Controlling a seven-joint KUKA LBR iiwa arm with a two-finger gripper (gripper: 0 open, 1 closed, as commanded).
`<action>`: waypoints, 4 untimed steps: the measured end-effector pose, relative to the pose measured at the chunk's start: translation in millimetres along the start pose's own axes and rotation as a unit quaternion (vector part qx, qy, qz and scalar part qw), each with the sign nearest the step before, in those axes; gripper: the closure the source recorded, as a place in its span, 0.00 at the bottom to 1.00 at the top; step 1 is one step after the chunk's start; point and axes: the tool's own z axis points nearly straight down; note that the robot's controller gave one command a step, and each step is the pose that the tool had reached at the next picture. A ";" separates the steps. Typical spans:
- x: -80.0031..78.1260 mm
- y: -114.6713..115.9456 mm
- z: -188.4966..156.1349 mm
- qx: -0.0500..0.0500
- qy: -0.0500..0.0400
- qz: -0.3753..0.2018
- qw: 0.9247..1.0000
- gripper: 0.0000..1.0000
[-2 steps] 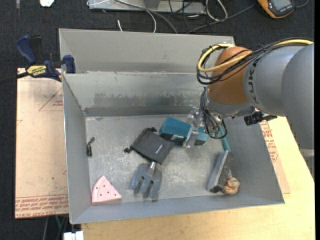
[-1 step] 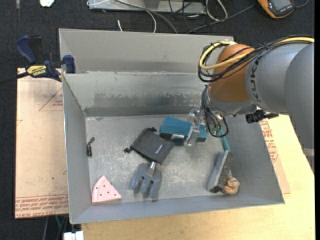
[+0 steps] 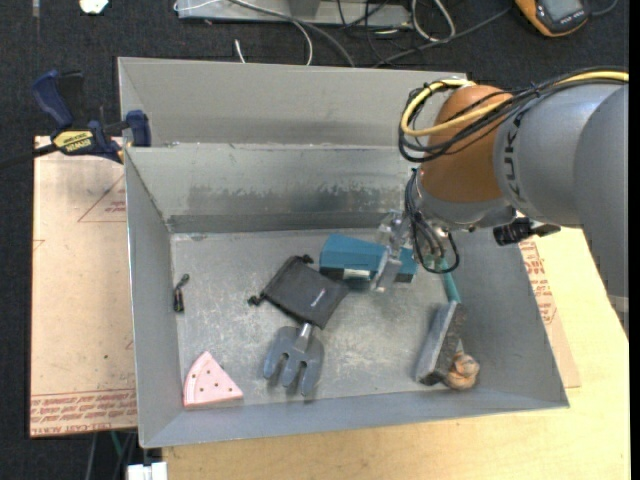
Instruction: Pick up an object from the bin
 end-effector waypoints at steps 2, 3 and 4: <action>1.3 0.1 -37.6 0.001 0.003 -0.001 1.000 1.00; -0.9 0.7 -56.9 0.000 -0.001 -0.001 1.000 1.00; 1.7 0.4 -86.7 0.001 0.006 -0.002 1.000 1.00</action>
Offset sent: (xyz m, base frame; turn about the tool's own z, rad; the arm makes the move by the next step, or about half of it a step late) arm 0.0004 0.0001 0.0636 -0.0002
